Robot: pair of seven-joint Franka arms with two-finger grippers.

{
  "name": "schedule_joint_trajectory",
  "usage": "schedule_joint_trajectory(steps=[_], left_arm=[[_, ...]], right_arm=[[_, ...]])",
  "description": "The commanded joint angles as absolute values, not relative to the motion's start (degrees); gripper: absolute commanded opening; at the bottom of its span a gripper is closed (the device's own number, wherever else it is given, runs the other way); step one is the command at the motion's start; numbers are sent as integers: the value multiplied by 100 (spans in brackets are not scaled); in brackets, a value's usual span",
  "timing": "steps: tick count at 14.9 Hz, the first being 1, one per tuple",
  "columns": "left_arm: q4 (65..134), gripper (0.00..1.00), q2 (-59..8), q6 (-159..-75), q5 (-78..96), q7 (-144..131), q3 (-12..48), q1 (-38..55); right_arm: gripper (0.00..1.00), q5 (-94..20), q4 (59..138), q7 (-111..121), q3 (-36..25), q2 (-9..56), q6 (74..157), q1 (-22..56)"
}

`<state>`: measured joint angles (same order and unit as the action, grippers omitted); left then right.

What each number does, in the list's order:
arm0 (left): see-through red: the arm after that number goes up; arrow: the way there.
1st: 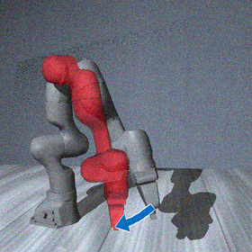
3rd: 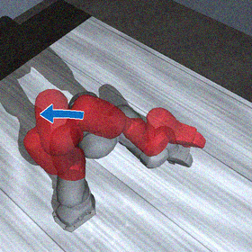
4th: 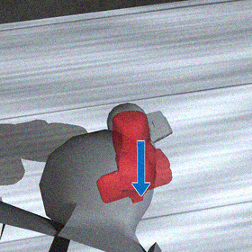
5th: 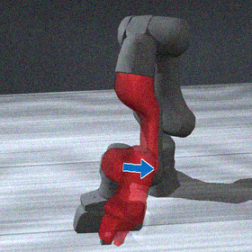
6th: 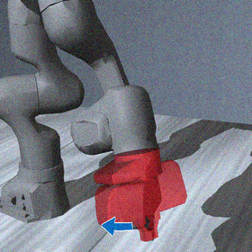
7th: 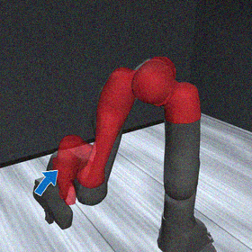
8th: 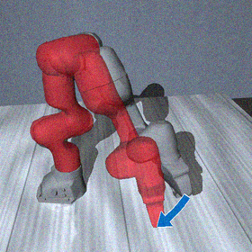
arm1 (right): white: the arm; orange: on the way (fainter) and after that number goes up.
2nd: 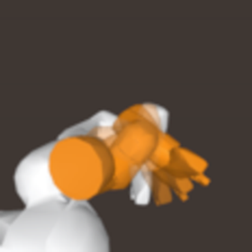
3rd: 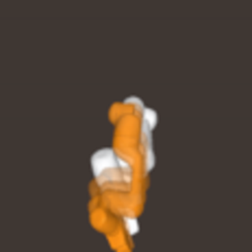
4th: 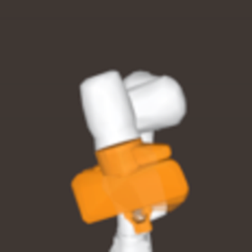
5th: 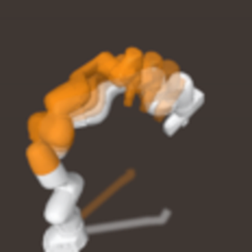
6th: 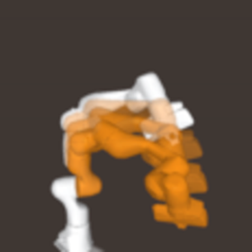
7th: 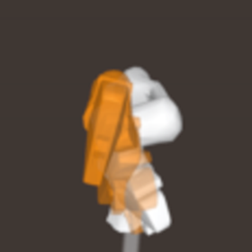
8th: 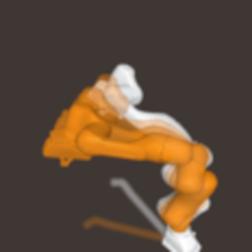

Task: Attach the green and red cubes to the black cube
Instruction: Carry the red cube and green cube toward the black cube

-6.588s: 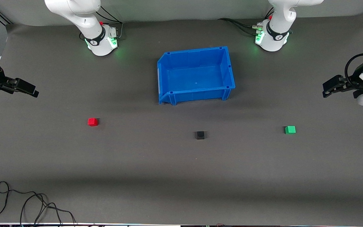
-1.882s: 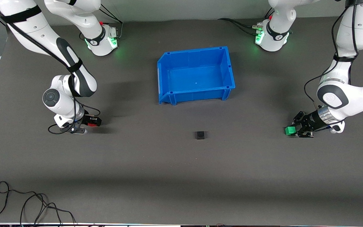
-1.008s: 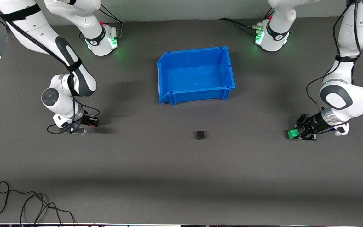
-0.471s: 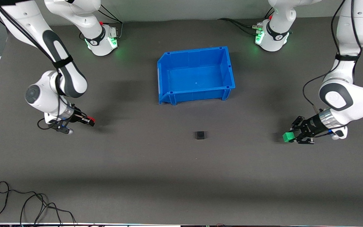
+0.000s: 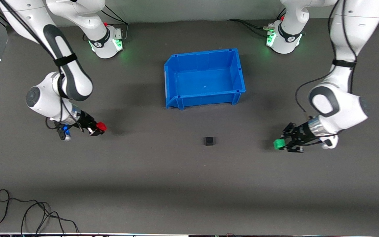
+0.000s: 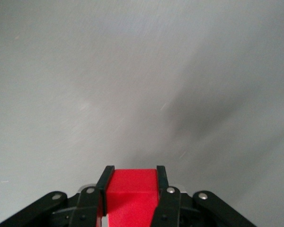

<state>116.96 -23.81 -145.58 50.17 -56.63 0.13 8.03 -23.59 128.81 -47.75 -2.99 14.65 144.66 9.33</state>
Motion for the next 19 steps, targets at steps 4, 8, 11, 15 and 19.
schedule_joint_trajectory(steps=[4,8,11,15,19], left_arm=[[11452,25,-2663,-15283,5054,-6889,-97,1932],[11356,25,-2864,-15653,5054,-7312,-97,2442],[11137,25,-3128,-15794,5054,-7453,-97,2706],[10846,25,-3445,-15794,5045,-7848,-123,2900],[10811,25,-3480,-15732,5010,-7945,-123,2988]], right_arm=[[0,-2400,11297,-7889,-334,2178,13598,1677],[0,-2225,10443,-9146,-334,2671,13386,2152],[0,-1715,9724,-10271,-316,3162,13290,2495],[0,-1661,8686,-11222,-334,3892,13166,2926],[0,-986,8087,-12047,-325,4376,12920,3365]])
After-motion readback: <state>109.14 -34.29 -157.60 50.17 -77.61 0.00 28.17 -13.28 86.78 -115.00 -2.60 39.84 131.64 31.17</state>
